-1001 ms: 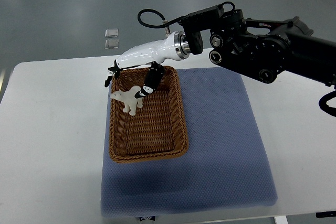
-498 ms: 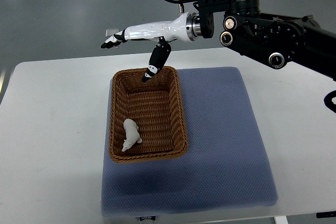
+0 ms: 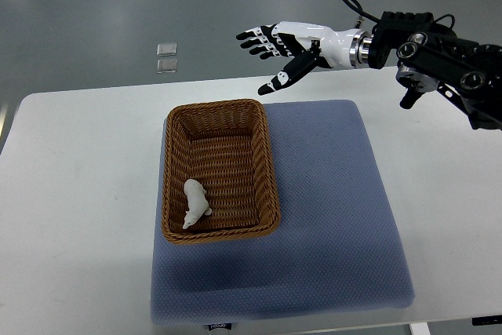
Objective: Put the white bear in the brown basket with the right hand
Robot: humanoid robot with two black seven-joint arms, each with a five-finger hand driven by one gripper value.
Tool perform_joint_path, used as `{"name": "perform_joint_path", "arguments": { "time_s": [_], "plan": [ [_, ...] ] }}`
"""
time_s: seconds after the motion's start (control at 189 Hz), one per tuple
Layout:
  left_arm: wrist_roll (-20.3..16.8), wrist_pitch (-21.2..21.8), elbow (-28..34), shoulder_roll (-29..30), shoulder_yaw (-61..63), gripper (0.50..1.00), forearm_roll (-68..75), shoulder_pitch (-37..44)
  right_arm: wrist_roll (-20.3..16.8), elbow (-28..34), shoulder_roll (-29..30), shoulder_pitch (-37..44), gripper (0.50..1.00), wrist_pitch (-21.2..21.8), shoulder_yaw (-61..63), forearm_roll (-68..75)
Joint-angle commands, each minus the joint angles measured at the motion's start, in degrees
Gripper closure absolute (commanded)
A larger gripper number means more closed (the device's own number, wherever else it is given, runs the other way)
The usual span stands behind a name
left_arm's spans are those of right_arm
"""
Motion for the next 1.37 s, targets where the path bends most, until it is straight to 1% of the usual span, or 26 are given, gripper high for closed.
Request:
{"name": "perform_joint_path", "arguments": {
  "time_s": [0.0,0.249,0.371,0.429,0.503,0.577,0.694,0.99,1.366],
  "plan": [
    [0.0,0.0,0.0,0.0,0.0,0.500,0.0,0.0,-1.2,-2.3,0.3,-3.7,0.576,0.0,2.6,5.9],
    [0.0,0.1,0.0,0.0,0.0,0.500,0.0,0.0,-2.5,-4.6,0.4,-11.8,0.576,-0.8,9.1,22.4],
    [0.0,0.1,0.0,0.0,0.0,0.500,0.0,0.0,-2.7,-6.4,0.6,-13.2,0.576,-1.6,9.8,32.9],
    [0.0,0.0,0.0,0.0,0.0,0.500,0.0,0.0,-3.4,-7.9,0.7,-13.8,0.576,-2.0,9.8,37.7],
    [0.0,0.0,0.0,0.0,0.0,0.500,0.0,0.0,-4.7,-9.2,1.1,-14.1,0.576,-2.1,9.8,41.4],
    [0.0,0.0,0.0,0.0,0.0,0.500,0.0,0.0,-5.0,-9.9,1.7,-14.6,0.576,-2.4,9.8,44.0],
    [0.0,0.0,0.0,0.0,0.0,0.500,0.0,0.0,-5.0,-10.0,2.2,-15.4,0.574,-3.8,9.9,45.5],
    [0.0,0.0,0.0,0.0,0.0,0.500,0.0,0.0,-4.3,-10.0,4.0,-17.6,0.572,-3.8,10.1,45.4],
    [0.0,0.0,0.0,0.0,0.0,0.500,0.0,0.0,-4.3,-10.0,3.7,-17.9,0.572,-3.3,10.2,45.5]
  ]
}}
